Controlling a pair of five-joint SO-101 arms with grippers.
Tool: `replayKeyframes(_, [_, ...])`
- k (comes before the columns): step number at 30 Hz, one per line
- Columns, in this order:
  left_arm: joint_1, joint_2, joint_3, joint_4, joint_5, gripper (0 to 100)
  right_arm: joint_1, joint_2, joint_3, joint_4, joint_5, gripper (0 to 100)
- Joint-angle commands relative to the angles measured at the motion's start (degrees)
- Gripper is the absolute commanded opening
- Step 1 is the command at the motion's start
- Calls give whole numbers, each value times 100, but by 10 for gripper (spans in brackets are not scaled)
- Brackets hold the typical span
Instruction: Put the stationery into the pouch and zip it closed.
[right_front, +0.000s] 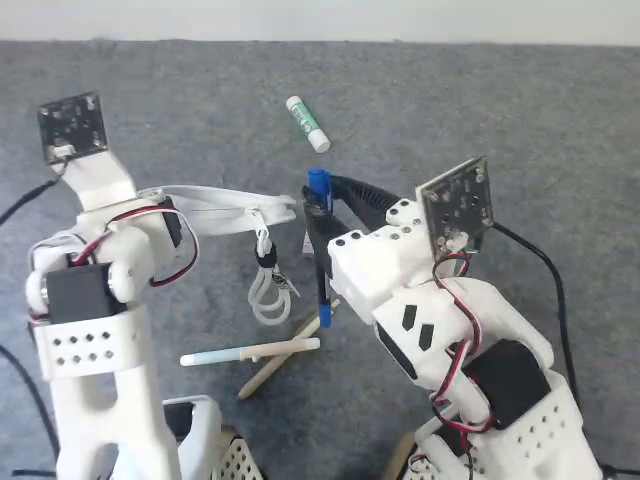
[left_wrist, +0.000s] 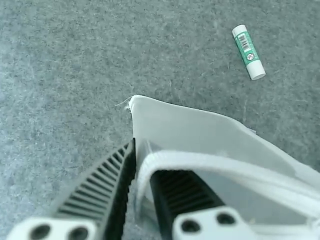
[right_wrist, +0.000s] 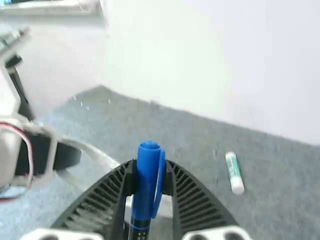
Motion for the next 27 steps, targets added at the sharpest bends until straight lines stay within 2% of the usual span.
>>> replayKeyframes(1, [9, 18, -101, -229, 79, 9, -338, -127, -53, -426, 149, 6])
replayKeyframes(8, [9, 18, -92, -352, 79, 9, -1138, -127, -26, -1121, 1187, 6])
replayKeyframes(12, [9, 9, -92, -413, 79, 9, -1262, -75, -26, -1684, 1556, 6])
replayKeyframes(19, [9, 18, -101, -431, 79, 9, -1262, -57, -18, -2624, 1873, 6])
replayKeyframes(27, [18, 18, -101, -431, 79, 9, -1262, 453, -18, -3248, 1864, 6])
